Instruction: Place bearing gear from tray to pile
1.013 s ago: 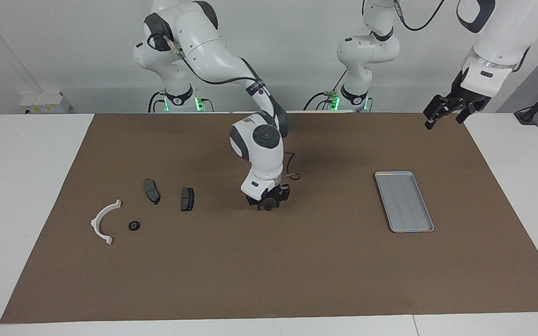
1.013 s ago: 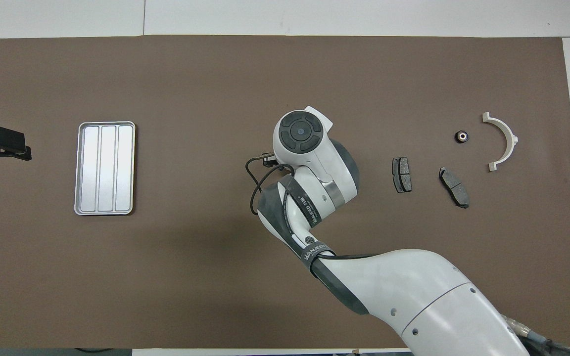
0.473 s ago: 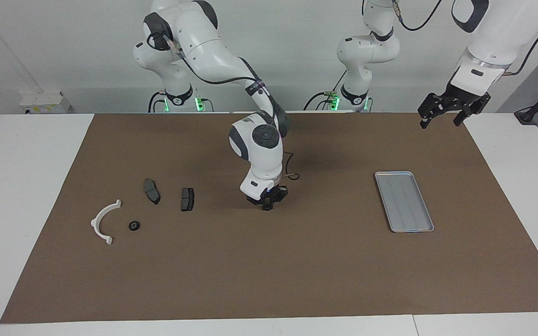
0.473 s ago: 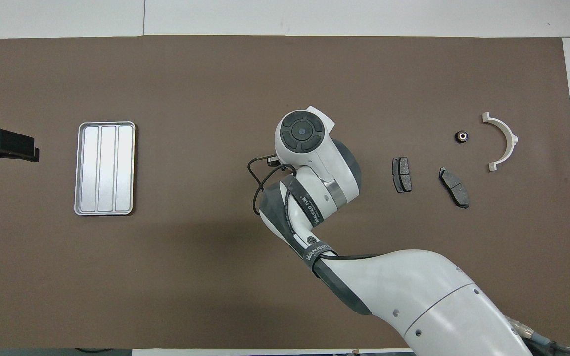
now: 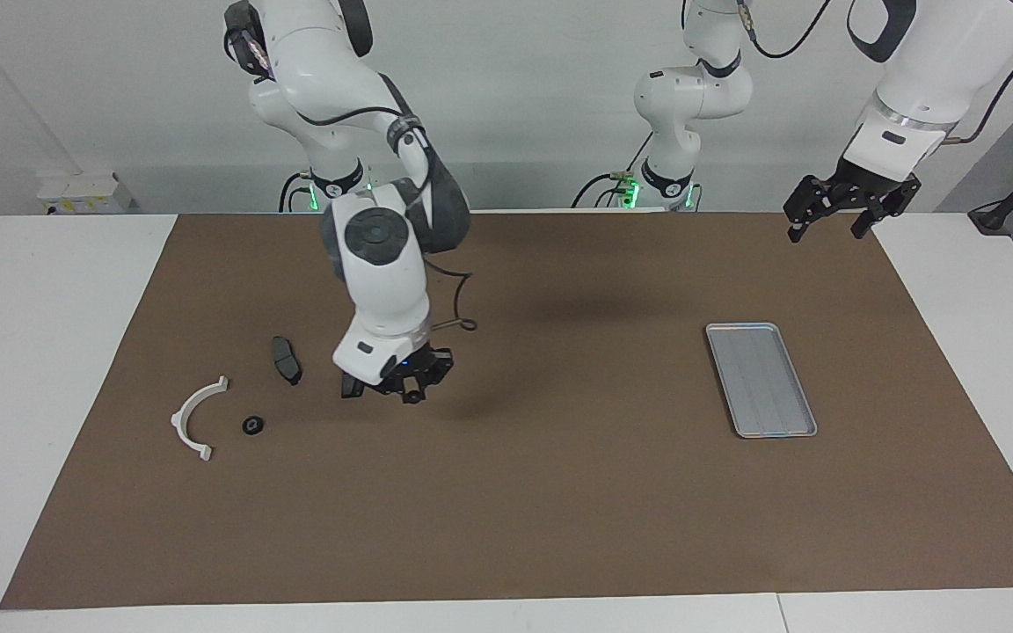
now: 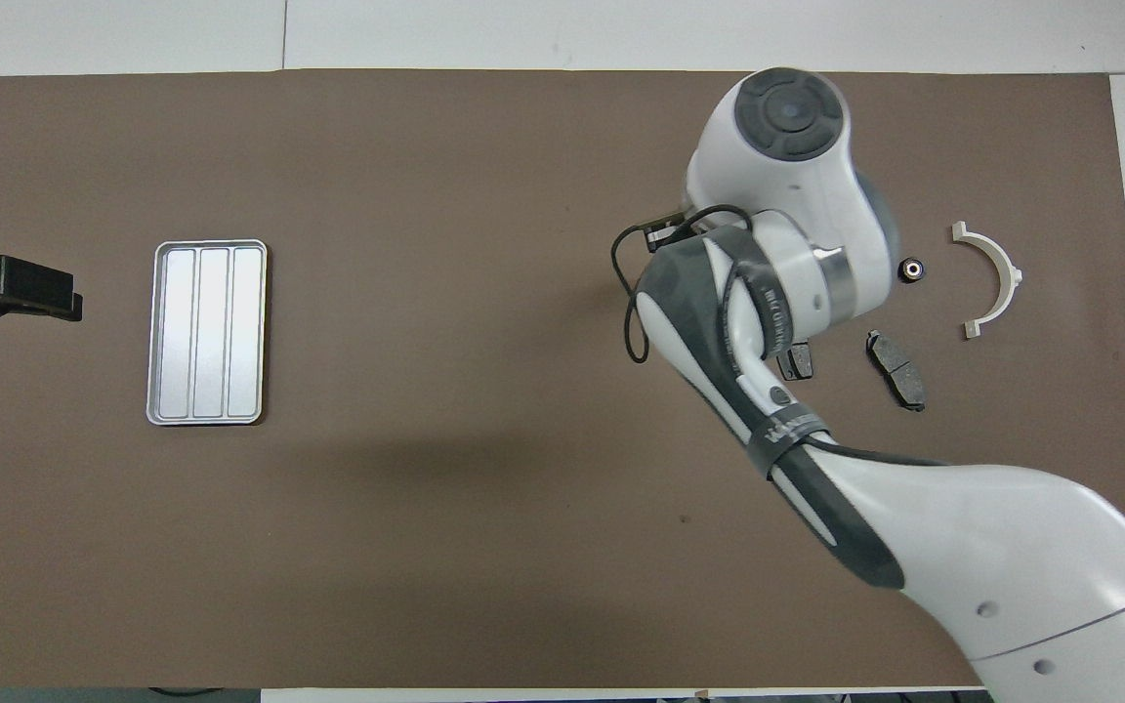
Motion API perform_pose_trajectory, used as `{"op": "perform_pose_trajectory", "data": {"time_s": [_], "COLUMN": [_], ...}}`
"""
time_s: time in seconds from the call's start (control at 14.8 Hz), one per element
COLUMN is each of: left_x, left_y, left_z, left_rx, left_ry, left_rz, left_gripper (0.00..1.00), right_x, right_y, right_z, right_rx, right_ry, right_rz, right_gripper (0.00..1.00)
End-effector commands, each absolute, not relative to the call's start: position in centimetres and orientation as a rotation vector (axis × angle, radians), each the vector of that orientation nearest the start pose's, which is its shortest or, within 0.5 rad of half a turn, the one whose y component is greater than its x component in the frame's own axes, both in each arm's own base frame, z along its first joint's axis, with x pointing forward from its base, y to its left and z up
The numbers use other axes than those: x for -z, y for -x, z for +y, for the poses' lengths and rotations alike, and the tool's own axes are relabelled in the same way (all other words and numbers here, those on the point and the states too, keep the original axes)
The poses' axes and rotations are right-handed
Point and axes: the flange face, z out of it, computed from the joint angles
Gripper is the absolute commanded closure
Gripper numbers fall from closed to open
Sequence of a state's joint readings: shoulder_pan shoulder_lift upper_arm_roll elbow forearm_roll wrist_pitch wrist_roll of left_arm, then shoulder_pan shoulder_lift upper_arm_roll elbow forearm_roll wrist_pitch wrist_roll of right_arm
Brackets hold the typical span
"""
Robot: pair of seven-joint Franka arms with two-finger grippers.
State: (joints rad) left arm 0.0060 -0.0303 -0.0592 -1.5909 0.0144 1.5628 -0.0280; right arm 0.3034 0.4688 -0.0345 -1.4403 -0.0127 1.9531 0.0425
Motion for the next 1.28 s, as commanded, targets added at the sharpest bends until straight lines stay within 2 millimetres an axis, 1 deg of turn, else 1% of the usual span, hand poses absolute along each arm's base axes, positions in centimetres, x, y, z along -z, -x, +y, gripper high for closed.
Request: {"op": "perform_pose_trajectory", "data": {"time_s": [0.0,0.14,0.2,0.27,0.34,0.47,0.61,0.68,0.74,0.88,0.95,1.08,1.22], "left_x": [-63.2,-63.2,-63.2,-63.3,-63.3,-63.2,-63.2,-63.2,-63.2,-63.2,-63.2,-63.2,-63.2], "left_y": [-53.4,-53.4,-53.4,-53.3,-53.3,-53.3,-53.3,-53.3,-53.3,-53.3,-53.3,-53.3,-53.3], "left_z": [-2.8,-2.8,-2.7,-2.7,-2.7,-2.8,-2.8,-2.7,-2.7,-2.8,-2.8,-2.8,-2.7], "left_rx": [0.023,0.023,0.021,0.023,0.023,0.021,0.019,0.019,0.019,0.019,0.019,0.019,0.018], "left_ry": [3.110,3.111,3.111,3.110,3.110,3.110,3.110,3.110,3.110,3.110,3.110,3.110,3.110], "left_rz": [0.048,0.045,0.041,0.043,0.043,0.043,0.043,0.040,0.040,0.043,0.043,0.045,0.043], "left_gripper": [0.00,0.00,0.00,0.00,0.00,0.00,0.00,0.00,0.00,0.00,0.00,0.00,0.00], "right_x": [-41.9,-41.2,-40.5,-40.0,-39.5,-38.0,-36.4,-35.6,-35.1,-34.0,-33.5,-32.9,-32.6], "right_y": [-68.5,-68.9,-69.0,-69.0,-68.7,-67.6,-67.0,-66.5,-66.1,-65.4,-64.9,-64.2,-63.7], "right_z": [13.3,9.7,7.9,6.5,5.7,4.5,3.2,3.2,3.1,2.2,2.2,2.1,1.3], "right_rx": [0.054,0.058,0.053,0.060,0.070,0.098,0.081,0.055,0.039,0.059,0.060,0.031,0.029], "right_ry": [3.110,3.089,3.083,3.078,3.074,3.073,3.067,3.061,3.056,3.057,3.055,3.049,3.052], "right_rz": [-0.503,-0.578,-0.613,-0.642,-0.667,-0.691,-0.713,-0.728,-0.740,-0.749,-0.758,-0.769,-0.755], "right_gripper": [1.00,1.00,1.00,1.00,1.00,1.00,1.00,1.00,1.00,1.00,1.00,1.00,1.00]}}
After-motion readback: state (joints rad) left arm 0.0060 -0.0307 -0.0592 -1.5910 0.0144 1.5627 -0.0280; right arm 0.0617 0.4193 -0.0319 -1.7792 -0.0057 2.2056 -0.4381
